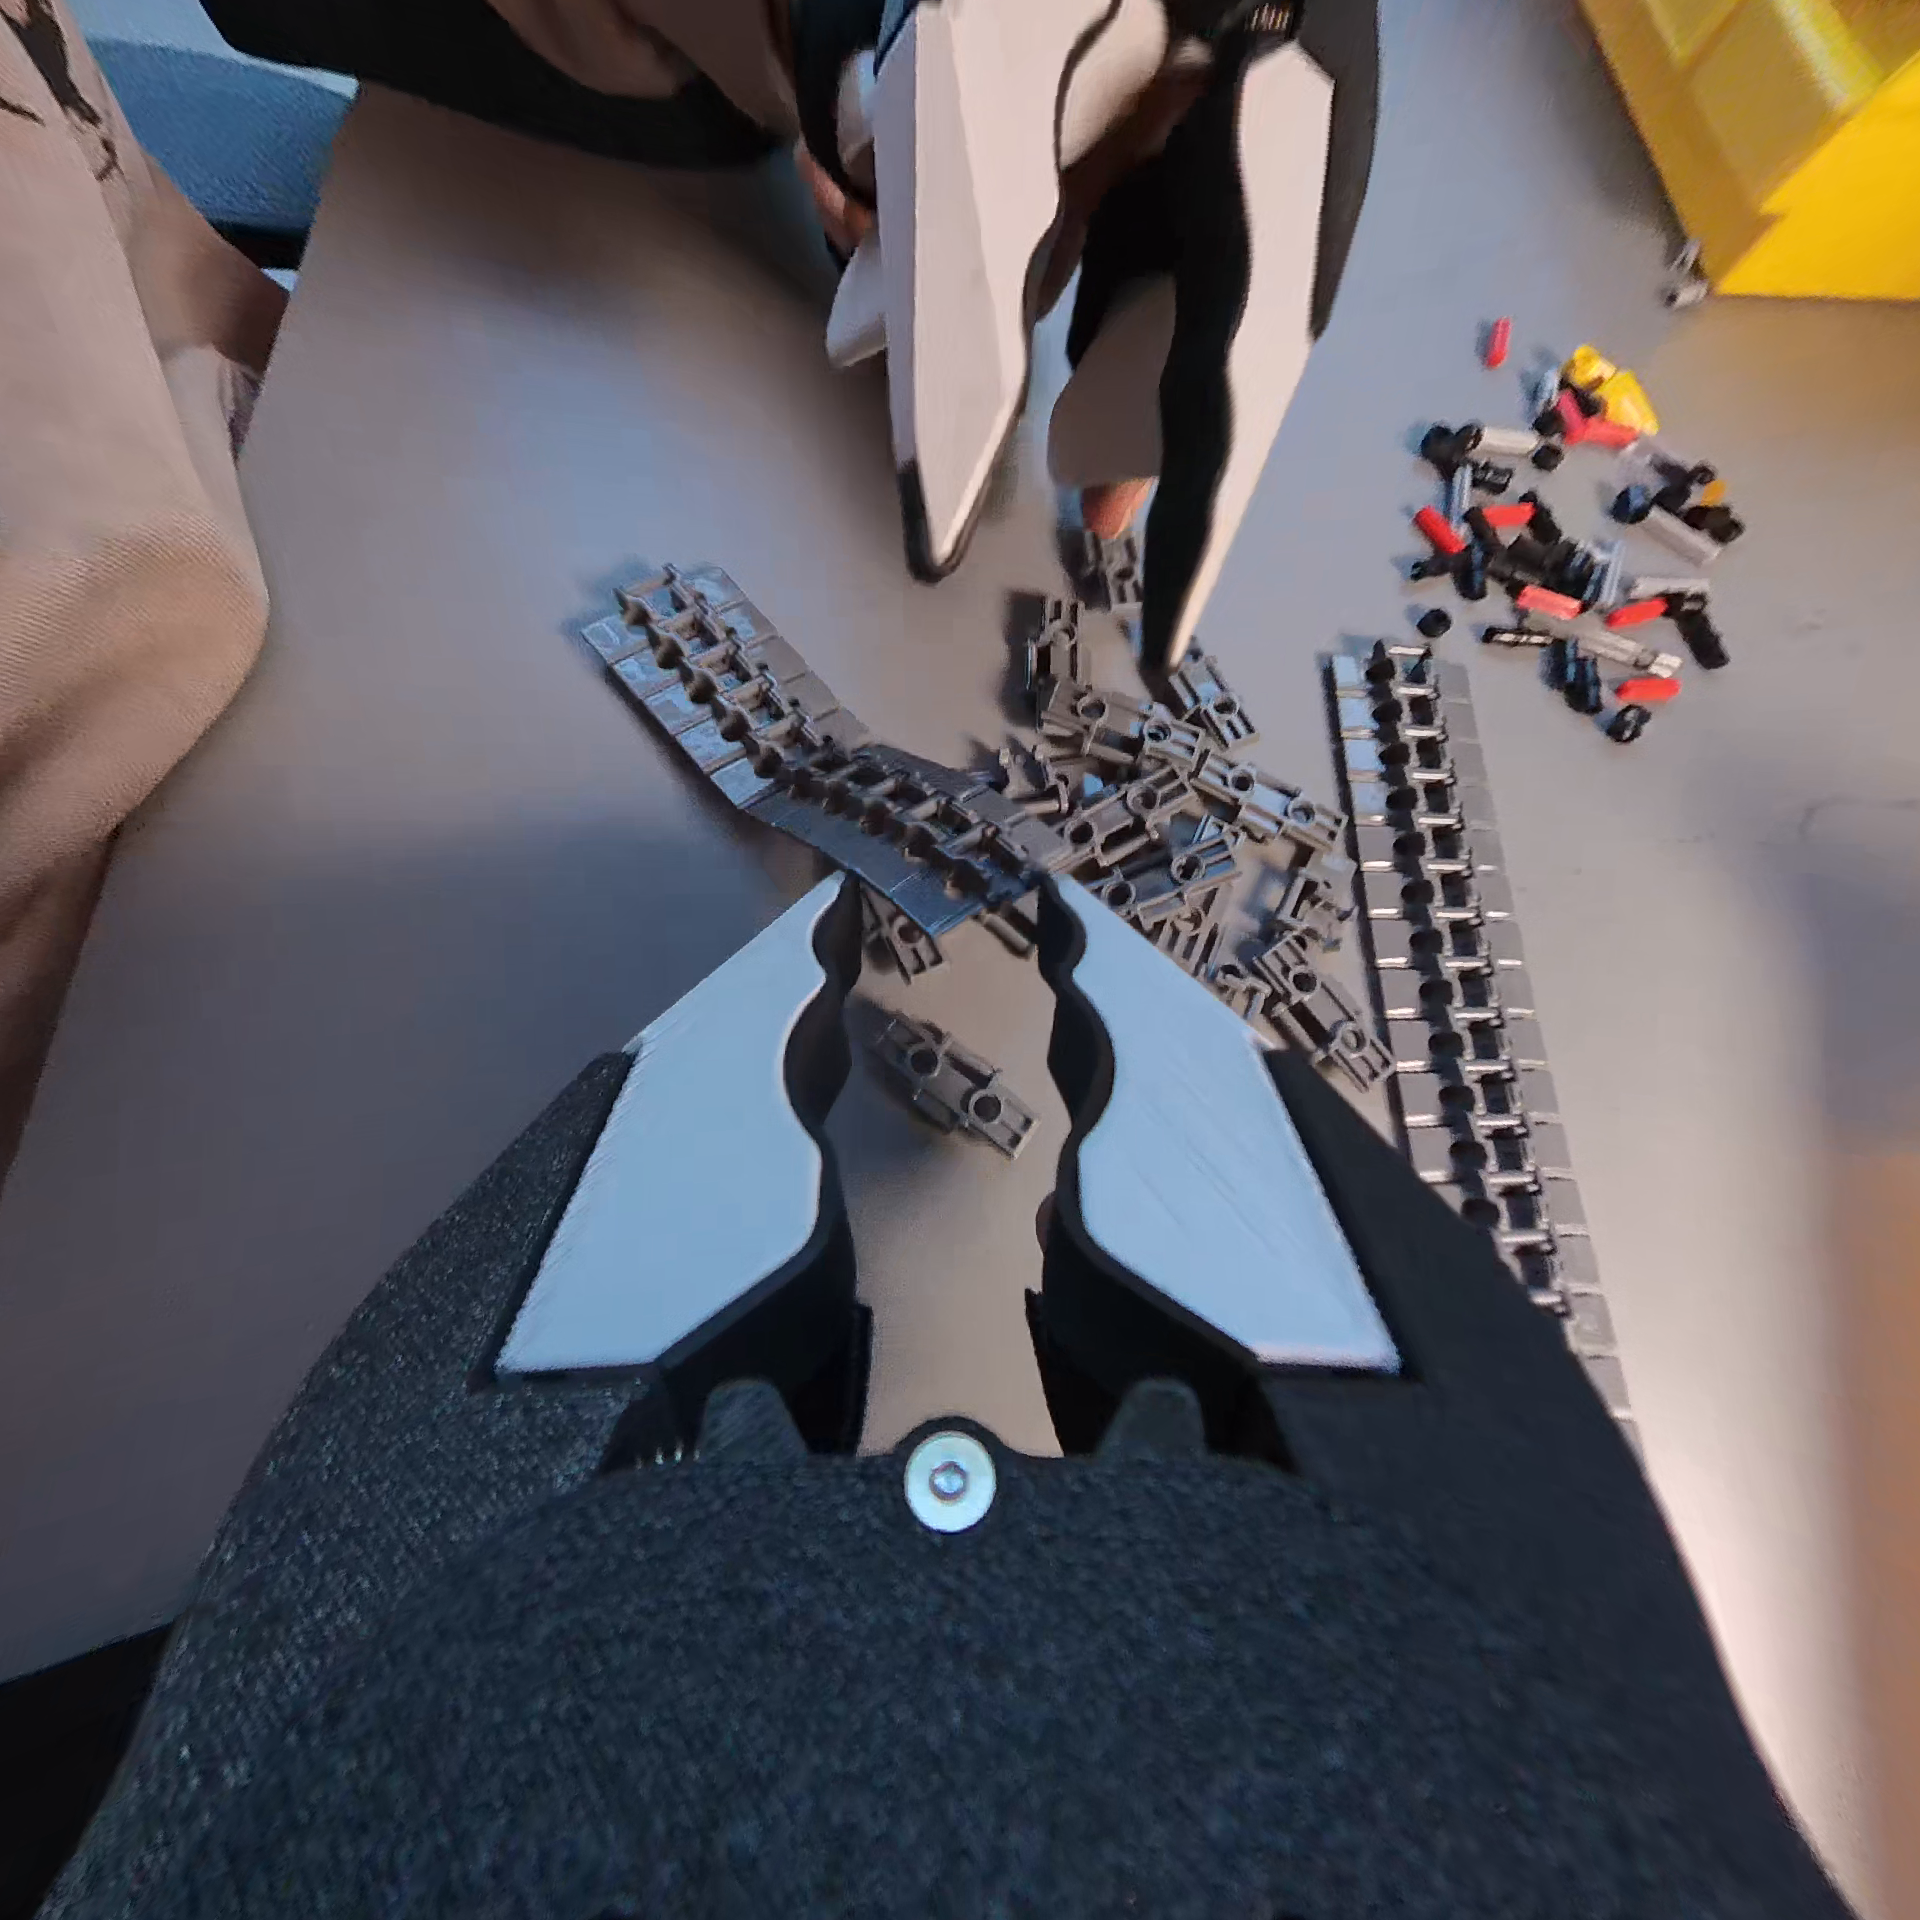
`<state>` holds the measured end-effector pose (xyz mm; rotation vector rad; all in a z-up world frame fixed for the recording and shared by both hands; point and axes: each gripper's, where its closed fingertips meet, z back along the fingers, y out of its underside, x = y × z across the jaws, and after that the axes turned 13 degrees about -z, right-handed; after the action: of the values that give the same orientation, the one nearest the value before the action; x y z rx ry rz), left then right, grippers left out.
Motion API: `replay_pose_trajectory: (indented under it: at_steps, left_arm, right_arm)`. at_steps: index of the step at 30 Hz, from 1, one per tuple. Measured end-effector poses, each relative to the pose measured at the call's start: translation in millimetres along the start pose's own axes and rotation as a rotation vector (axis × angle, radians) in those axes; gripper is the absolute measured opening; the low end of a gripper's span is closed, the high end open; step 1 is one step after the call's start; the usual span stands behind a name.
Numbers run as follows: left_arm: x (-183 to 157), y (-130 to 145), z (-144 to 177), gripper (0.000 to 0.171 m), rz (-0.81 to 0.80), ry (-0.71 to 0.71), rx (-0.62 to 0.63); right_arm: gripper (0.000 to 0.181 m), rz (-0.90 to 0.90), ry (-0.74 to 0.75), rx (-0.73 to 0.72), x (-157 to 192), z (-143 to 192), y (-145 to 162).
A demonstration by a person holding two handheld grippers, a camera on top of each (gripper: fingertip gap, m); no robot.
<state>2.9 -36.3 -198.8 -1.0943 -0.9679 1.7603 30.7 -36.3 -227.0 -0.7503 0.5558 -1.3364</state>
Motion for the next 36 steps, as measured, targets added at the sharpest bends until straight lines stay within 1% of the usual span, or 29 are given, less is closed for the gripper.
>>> replay_pose_trajectory:
  at_steps: [2, 3, 5, 7, 10, 14, 17, 20, 21, 22, 23, 25, 26, 32, 36]
  left_arm:
    - [-5, 4, -4, 0.047, 0.031, 0.038, 0.017]
    - [-6, 6, -5, 0.046, 0.036, 0.045, 0.025]
    - [-10, 8, -8, 0.043, 0.046, 0.072, 0.037]
    - [-14, 9, -11, 0.037, 0.054, 0.097, 0.048]
    - [-18, 12, -12, 0.035, 0.041, 0.111, 0.065]
    - [-23, 7, -10, 0.033, 0.082, 0.166, 0.027]
    - [-23, 1, -7, 0.033, 0.136, 0.200, -0.025]
    - [-24, -1, -5, 0.027, 0.184, 0.235, -0.047]
    - [-24, 0, -5, 0.026, 0.189, 0.242, -0.043]
    - [-26, 0, -6, 0.024, 0.186, 0.248, -0.039]
    - [-26, 1, -6, 0.018, 0.178, 0.243, -0.036]
    - [-28, 1, -6, 0.000, 0.157, 0.246, -0.033]
    - [-30, 1, -6, 0.000, 0.146, 0.251, -0.028]
    - [-33, 6, -9, 0.000, 0.074, 0.225, 0.017]
    - [-23, 7, -7, 0.000, 0.065, 0.162, 0.023]
  right_arm:
    - [0.030, 0.029, 0.007, -0.044, 1, 2, -7]
    - [0.023, 0.052, 0.007, -0.075, 4, 4, -12]
    - [0.023, 0.080, -0.003, -0.125, 9, 5, -21]
    - [0.023, 0.102, -0.006, -0.129, 13, 3, -23]
    - [0.023, 0.115, -0.007, -0.138, 16, 0, -25]
    - [0.023, 0.147, 0.010, -0.205, 16, 4, -36]
    - [0.023, 0.162, 0.029, -0.246, 15, 8, -43]
    - [0.023, 0.172, 0.049, -0.252, 14, 9, -44]
    - [0.020, 0.176, 0.053, -0.250, 14, 9, -44]
    - [0.003, 0.188, 0.071, -0.255, 12, 10, -45]
    - [0.000, 0.205, 0.076, -0.268, 13, 11, -46]
    - [0.001, 0.192, 0.072, -0.263, 13, 11, -45]
    - [0.004, 0.189, 0.072, -0.257, 13, 10, -44]
    - [0.004, 0.176, 0.062, -0.234, 12, 6, -39]
    - [0.017, 0.102, 0.040, -0.190, 6, 2, -30]
